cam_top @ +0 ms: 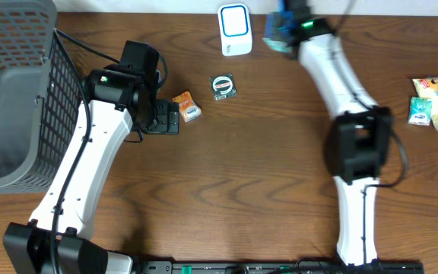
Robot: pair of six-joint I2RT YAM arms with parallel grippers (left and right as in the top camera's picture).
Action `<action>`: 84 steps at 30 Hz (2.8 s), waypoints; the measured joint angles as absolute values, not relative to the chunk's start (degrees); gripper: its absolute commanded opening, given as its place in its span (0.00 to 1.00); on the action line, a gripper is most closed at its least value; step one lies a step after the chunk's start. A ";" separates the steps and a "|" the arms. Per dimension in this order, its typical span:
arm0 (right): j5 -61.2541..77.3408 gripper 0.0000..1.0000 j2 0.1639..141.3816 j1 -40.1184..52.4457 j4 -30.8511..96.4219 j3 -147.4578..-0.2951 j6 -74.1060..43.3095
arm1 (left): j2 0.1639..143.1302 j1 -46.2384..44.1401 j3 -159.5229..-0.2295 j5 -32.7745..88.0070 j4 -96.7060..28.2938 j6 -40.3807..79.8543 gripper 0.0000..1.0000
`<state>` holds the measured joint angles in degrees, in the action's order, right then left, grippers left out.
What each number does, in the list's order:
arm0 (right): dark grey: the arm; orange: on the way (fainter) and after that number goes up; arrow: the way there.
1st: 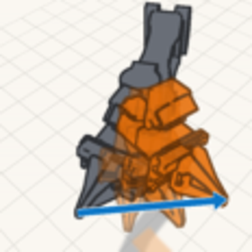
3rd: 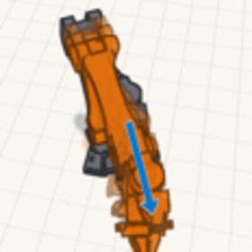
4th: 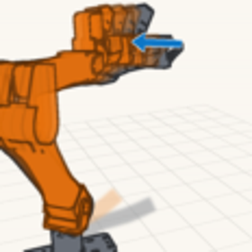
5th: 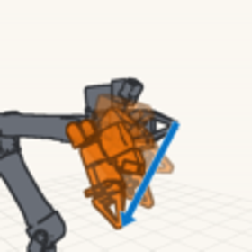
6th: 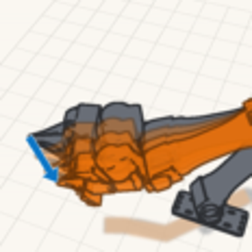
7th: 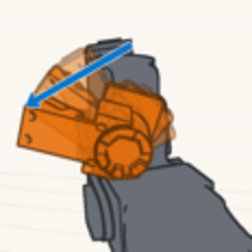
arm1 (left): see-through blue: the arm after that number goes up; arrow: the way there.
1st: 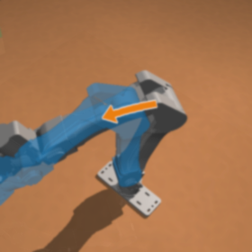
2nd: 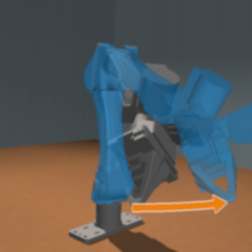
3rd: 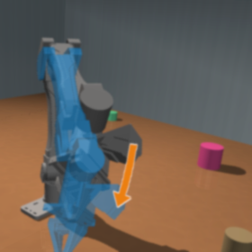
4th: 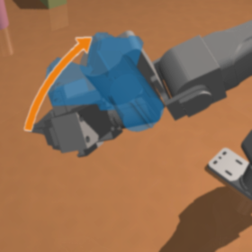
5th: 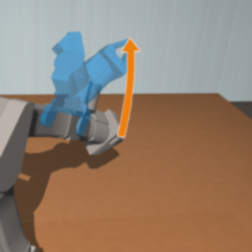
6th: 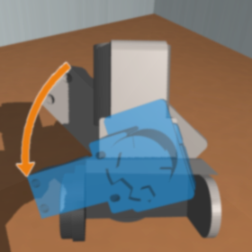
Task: Scan the item barcode
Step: 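Carry the Zappy pack to the table's right edge and release it, then reach the right gripper to the green Zam-Buk tin near the scanner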
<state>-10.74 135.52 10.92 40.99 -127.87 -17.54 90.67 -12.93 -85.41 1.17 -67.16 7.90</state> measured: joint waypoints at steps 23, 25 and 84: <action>-9.67 0.79 131.92 -23.83 62.89 -112.84 -5.13 | 90.67 -12.93 -85.41 1.17 -67.16 7.90 0.98; -7.35 0.77 131.92 -23.11 62.78 -112.84 -5.13 | 90.67 -12.93 -85.41 1.19 -67.16 7.90 0.98; -11.75 0.54 132.49 -20.78 64.05 -113.30 -9.85 | 90.67 -12.93 -85.41 1.19 -67.13 7.90 0.98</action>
<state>-11.75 132.49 -20.78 64.05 -113.30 -9.85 90.67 -12.93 -85.41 1.19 -67.13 7.90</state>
